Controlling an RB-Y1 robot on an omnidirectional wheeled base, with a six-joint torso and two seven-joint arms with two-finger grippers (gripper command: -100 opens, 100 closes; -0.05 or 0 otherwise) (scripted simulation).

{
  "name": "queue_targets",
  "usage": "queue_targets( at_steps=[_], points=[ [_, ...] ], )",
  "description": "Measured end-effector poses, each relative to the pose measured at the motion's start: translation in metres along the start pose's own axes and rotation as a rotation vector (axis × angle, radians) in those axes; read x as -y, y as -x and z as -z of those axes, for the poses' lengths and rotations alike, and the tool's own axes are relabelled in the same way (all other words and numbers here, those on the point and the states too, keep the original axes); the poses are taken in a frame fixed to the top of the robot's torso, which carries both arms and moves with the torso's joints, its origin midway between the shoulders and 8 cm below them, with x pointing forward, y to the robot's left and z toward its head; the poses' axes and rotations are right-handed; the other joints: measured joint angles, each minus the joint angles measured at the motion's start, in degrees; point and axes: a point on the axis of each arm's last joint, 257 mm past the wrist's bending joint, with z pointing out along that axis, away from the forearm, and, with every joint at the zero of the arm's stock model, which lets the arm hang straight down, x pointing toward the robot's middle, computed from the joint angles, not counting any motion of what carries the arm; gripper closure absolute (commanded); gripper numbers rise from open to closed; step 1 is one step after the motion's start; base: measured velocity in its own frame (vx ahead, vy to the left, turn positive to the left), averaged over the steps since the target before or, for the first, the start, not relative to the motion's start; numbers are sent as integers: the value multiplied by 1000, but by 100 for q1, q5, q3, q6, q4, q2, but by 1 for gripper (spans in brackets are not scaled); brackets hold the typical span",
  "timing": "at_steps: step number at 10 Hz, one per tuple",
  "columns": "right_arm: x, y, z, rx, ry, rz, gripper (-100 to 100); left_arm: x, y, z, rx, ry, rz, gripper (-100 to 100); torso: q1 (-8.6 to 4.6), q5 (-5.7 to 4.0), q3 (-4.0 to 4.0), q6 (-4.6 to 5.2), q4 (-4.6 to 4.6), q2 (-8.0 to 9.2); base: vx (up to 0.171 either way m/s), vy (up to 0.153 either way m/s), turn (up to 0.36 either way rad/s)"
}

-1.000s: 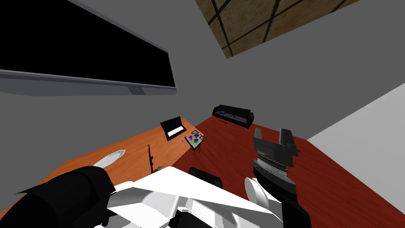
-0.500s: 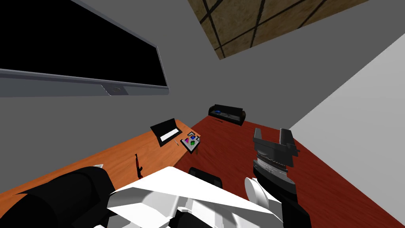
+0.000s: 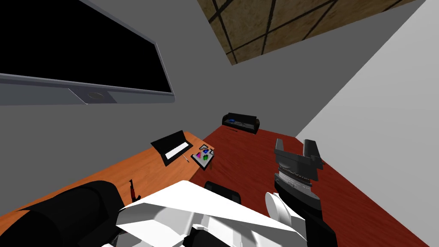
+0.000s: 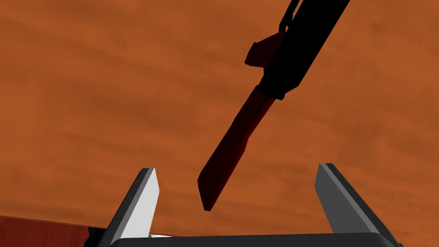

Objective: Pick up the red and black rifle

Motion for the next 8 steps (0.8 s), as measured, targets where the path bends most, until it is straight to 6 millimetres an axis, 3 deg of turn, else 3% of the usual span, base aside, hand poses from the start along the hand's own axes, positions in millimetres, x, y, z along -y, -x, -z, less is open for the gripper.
queue_targets(
  at_steps=[2, 7, 8],
  points=[
    [0, 0, 0, 0, 0, 0, 0, 22, -35, 10, -63, -61, -112, -100, 7, 1, -6, 1, -2, -11, 53, 39, -148],
    [0, 0, 0, 0, 0, 0, 0, 61, -94, 31, -149, -158, -287, -100, 4, 2, -5, 0, -1, -9, 44, 32, -127],
    [0, 0, 0, 0, 0, 0, 0, 62, -95, 32, -153, -160, -294, 0, -2, 1, 0, -5, 0, 0, 5, 5, 6]
  ],
)
